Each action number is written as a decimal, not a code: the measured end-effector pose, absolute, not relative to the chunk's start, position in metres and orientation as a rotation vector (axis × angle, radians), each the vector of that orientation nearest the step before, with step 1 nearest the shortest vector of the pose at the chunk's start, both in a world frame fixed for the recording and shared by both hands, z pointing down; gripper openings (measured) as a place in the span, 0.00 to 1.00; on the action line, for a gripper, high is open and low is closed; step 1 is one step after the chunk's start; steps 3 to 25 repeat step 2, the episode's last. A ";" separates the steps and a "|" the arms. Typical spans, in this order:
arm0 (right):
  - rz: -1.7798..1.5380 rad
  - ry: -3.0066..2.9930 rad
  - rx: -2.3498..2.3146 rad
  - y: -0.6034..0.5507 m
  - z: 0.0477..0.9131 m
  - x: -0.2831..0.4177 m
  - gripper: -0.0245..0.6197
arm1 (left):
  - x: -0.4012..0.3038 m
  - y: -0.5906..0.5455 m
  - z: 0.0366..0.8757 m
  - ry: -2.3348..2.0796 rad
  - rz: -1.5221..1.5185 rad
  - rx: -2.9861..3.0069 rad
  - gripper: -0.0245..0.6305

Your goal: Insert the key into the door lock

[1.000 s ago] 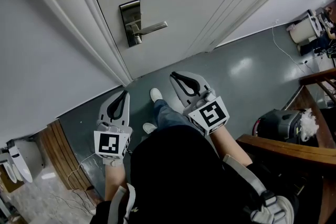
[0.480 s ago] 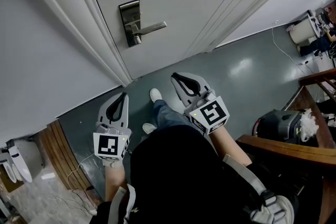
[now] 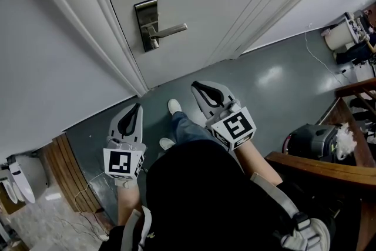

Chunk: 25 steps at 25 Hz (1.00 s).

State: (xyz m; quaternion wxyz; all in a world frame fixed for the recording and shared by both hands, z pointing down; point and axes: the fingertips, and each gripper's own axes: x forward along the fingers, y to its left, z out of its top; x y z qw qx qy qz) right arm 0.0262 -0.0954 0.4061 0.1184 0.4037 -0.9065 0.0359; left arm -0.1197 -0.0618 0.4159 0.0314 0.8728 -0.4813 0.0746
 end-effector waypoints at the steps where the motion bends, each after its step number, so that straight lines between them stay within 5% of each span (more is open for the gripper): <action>1: 0.104 -2.649 1.183 -0.096 0.406 0.027 0.06 | -0.120 -0.062 0.415 -1.485 0.230 2.686 0.05; 25: 0.102 -2.647 1.184 -0.096 0.406 0.027 0.06 | -0.120 -0.062 0.414 -1.487 0.229 2.684 0.05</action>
